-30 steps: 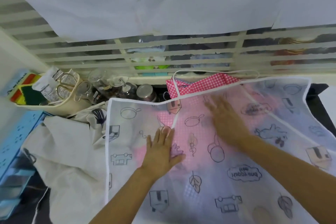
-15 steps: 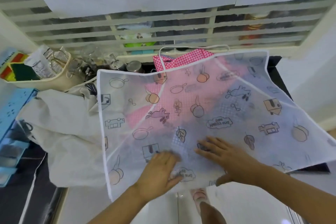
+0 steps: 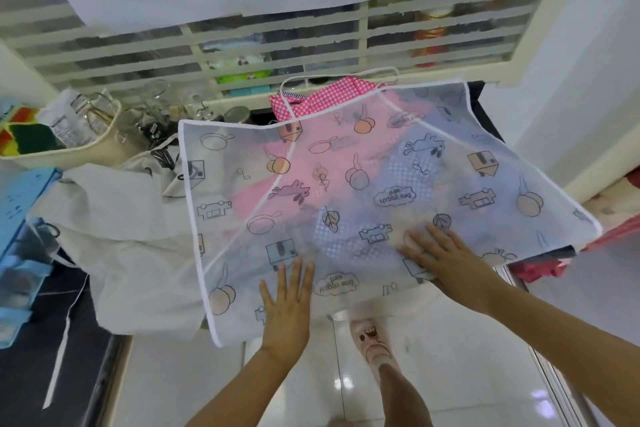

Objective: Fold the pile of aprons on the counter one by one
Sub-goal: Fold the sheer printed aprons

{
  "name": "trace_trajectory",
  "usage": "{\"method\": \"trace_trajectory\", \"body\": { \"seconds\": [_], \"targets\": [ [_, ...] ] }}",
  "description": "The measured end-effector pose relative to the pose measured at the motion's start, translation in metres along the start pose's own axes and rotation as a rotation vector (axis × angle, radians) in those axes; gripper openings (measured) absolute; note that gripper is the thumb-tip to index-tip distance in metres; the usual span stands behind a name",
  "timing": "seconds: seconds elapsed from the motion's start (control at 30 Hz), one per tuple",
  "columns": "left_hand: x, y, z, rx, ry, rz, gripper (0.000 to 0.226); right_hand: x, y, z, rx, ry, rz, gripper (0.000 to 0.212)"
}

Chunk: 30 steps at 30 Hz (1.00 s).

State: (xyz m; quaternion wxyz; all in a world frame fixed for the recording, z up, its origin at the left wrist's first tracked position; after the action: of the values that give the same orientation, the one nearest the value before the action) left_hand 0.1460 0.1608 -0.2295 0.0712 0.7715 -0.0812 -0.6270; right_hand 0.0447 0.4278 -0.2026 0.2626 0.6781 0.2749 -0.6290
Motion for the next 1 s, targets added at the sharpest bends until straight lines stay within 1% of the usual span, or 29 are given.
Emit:
{"method": "trace_trajectory", "body": {
  "seconds": [0.1, 0.17, 0.2, 0.3, 0.37, 0.4, 0.47, 0.5, 0.57, 0.6, 0.67, 0.7, 0.77, 0.8, 0.87, 0.9, 0.93, 0.97, 1.0],
  "targets": [
    [0.006, 0.019, -0.014, -0.027, -0.047, 0.009, 0.128, -0.005, 0.005, -0.007, -0.009, -0.052, -0.021, 0.127],
    [0.005, 0.034, -0.021, -0.045, -0.057, 0.024, 0.125, -0.009, 0.001, -0.011, 0.034, -0.049, 0.033, 0.135],
    [0.003, 0.041, -0.028, -0.048, -0.046, 0.041, 0.126, -0.012, 0.001, -0.015, 0.052, -0.041, 0.048, 0.136],
    [0.008, 0.066, -0.038, -0.06, 0.043, 0.095, 0.127, -0.016, -0.005, -0.026, 0.102, 0.003, 0.015, 0.126],
    [0.009, 0.08, -0.047, -0.105, 0.091, 0.067, 0.133, -0.016, -0.006, -0.034, 0.121, 0.0, -0.009, 0.122],
    [0.001, 0.084, -0.051, -0.099, 0.118, 0.073, 0.131, -0.017, -0.004, -0.038, 0.13, 0.014, -0.008, 0.12],
    [-0.014, 0.091, -0.062, -0.1, 0.114, 0.057, 0.106, -0.016, -0.004, -0.043, 0.137, 0.029, -0.009, 0.114],
    [-0.016, 0.095, -0.066, -0.082, 0.139, 0.094, 0.095, -0.015, -0.004, -0.047, 0.144, 0.046, -0.01, 0.111],
    [-0.021, 0.105, -0.073, -0.078, 0.246, 0.095, 0.08, -0.019, -0.003, -0.053, 0.14, 0.074, 0.003, 0.109],
    [-0.026, 0.11, -0.074, -0.081, 0.237, 0.075, 0.072, -0.027, -0.003, -0.056, 0.123, 0.066, -0.022, 0.105],
    [-0.038, 0.117, -0.079, -0.062, 0.267, -0.002, 0.055, -0.035, -0.007, -0.059, 0.118, -0.008, -0.072, 0.087],
    [-0.043, 0.122, -0.079, -0.044, 0.288, -0.008, 0.051, -0.041, -0.01, -0.06, 0.122, -0.016, -0.076, 0.077],
    [-0.06, 0.137, -0.075, -0.053, 0.316, 0.007, 0.043, -0.061, -0.011, -0.058, 0.118, 0.014, -0.096, 0.067],
    [-0.068, 0.146, -0.068, -0.073, 0.344, 0.009, 0.037, -0.072, -0.009, -0.055, 0.113, 0.042, -0.112, 0.064],
    [-0.085, 0.161, -0.059, -0.107, 0.405, 0.003, 0.027, -0.092, -0.005, -0.051, 0.136, 0.172, -0.042, 0.059],
    [-0.094, 0.168, -0.054, -0.108, 0.448, 0.009, 0.027, -0.095, -0.008, -0.048, 0.188, 0.305, -0.015, 0.053],
    [-0.103, 0.175, -0.052, -0.105, 0.504, 0.024, 0.028, -0.1, -0.009, -0.045, 0.227, 0.442, 0.016, 0.041],
    [-0.113, 0.18, -0.05, -0.106, 0.552, 0.038, 0.029, -0.107, -0.011, -0.039, 0.251, 0.513, 0.063, 0.03],
    [-0.123, 0.189, -0.047, -0.117, 0.581, 0.042, 0.03, -0.118, -0.013, -0.029, 0.259, 0.548, 0.099, 0.023]
  ]
}}
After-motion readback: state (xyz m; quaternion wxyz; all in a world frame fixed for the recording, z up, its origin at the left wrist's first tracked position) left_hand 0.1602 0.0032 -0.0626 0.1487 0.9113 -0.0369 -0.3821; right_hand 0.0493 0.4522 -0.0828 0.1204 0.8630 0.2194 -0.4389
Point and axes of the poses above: each hand's wrist, its own z-axis towards the middle knuckle, its own x-axis out of the palm, y = z × x, the point moved 5 cm from there along z, towards the middle knuckle, and after that the axes turned 8 degrees about z, right-handed, at the moved point
